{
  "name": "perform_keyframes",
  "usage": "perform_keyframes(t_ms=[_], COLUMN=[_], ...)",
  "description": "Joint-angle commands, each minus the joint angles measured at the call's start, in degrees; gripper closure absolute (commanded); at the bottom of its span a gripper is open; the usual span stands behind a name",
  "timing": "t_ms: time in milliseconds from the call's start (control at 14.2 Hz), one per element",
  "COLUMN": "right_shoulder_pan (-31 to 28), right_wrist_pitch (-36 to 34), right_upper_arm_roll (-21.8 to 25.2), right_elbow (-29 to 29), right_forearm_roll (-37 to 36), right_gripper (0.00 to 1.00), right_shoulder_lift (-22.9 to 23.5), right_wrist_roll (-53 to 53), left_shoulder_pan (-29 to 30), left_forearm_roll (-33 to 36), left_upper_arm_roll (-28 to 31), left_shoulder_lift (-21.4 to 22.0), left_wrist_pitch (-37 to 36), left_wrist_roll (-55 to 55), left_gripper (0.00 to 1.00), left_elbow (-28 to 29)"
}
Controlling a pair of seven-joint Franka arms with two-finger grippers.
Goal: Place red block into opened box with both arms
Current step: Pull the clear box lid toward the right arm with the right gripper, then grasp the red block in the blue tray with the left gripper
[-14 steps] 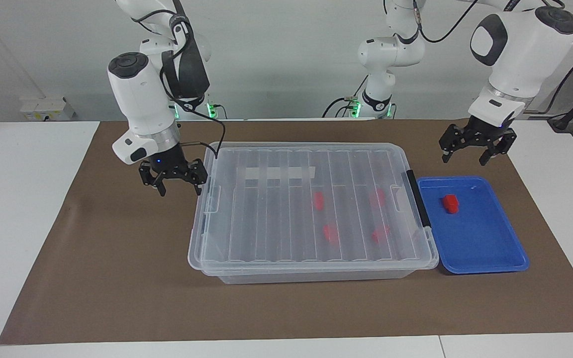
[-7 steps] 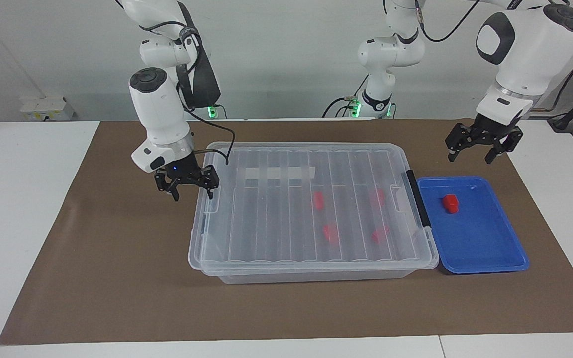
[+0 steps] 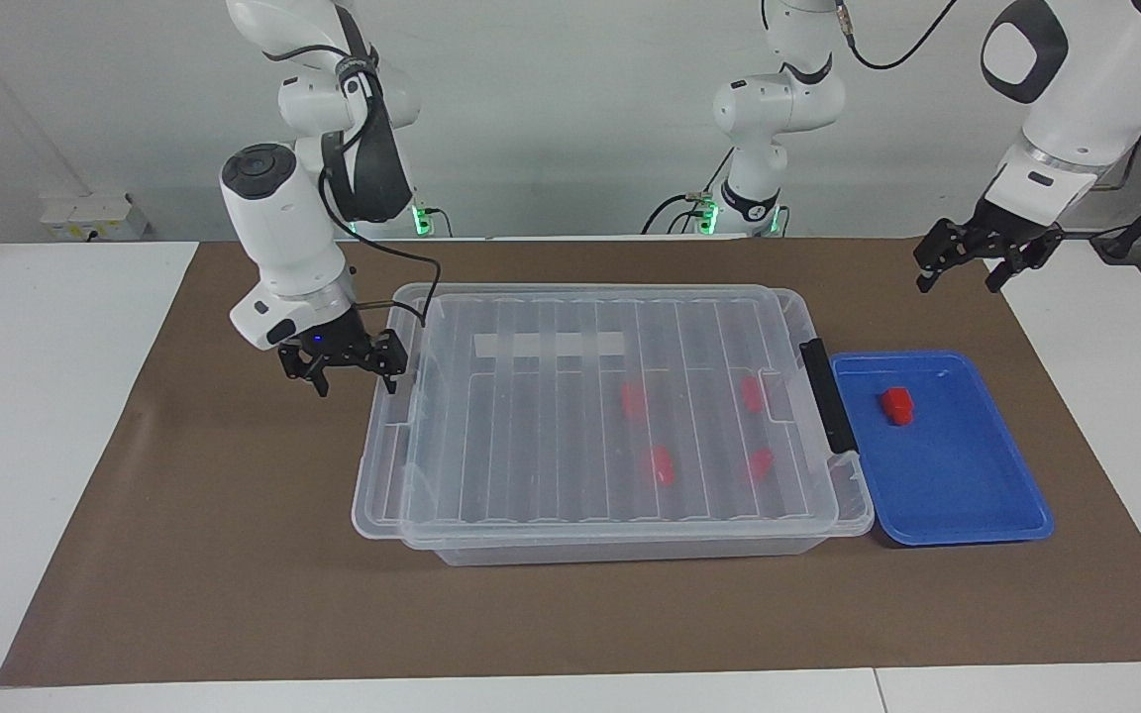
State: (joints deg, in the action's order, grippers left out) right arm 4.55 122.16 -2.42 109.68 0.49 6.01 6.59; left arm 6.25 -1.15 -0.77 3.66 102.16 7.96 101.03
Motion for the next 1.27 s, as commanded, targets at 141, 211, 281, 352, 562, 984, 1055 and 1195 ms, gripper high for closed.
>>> perform_keyframes(t_ms=[141,211,281,352,562,984,1055,1195], right_shoulder_pan=[-5.8,-6.5,-7.4,-8.6,-10.4,-13.9,-14.6,-15.0], right_wrist_pitch=[-0.9,-1.7,-1.7,-1.7,-1.2,-0.7,-0.6,-0.6], right_upper_arm_roll=[-0.4,-0.4,-0.3,-0.4,-0.3,-0.2,-0.2,-0.2], right_elbow=[1.9,1.9,1.8,1.7,1.6,1.2,1.2,1.0], right_forearm_roll=[0.0,0.0,0.0,0.0,0.0,-0.9,-0.9,-1.1], right_gripper=[0.0,0.0,0.0,0.0,0.0,0.0,0.0,0.0], right_shoulder_lift=[-1.4,-1.4,-1.4,-1.4,-1.3,-0.7,-0.6,-0.5], right_wrist_roll=[-10.1,-11.4,-13.2,-15.3,-19.3,-25.8,-26.5,-27.6], left_shoulder_pan=[1.0,1.0,1.0,1.1,2.4,3.8,3.7,3.8], left_forearm_roll=[0.0,0.0,0.0,0.0,1.7,1.8,1.9,1.9], left_upper_arm_roll=[-0.4,-0.5,-0.5,-0.5,-0.3,-0.4,-0.4,-0.3], left_shoulder_lift=[1.5,-0.1,-2.3,-4.6,-7.7,-12.3,-12.4,-12.8], left_wrist_pitch=[14.2,15.9,18.2,20.9,28.8,36.4,36.7,39.0], left_wrist_roll=[0.5,0.5,0.6,0.6,7.0,7.8,7.8,7.9], left_gripper=[0.0,0.0,0.0,0.0,0.0,0.0,0.0,0.0], left_elbow=[11.3,11.3,11.4,11.6,16.2,23.2,24.5,26.3])
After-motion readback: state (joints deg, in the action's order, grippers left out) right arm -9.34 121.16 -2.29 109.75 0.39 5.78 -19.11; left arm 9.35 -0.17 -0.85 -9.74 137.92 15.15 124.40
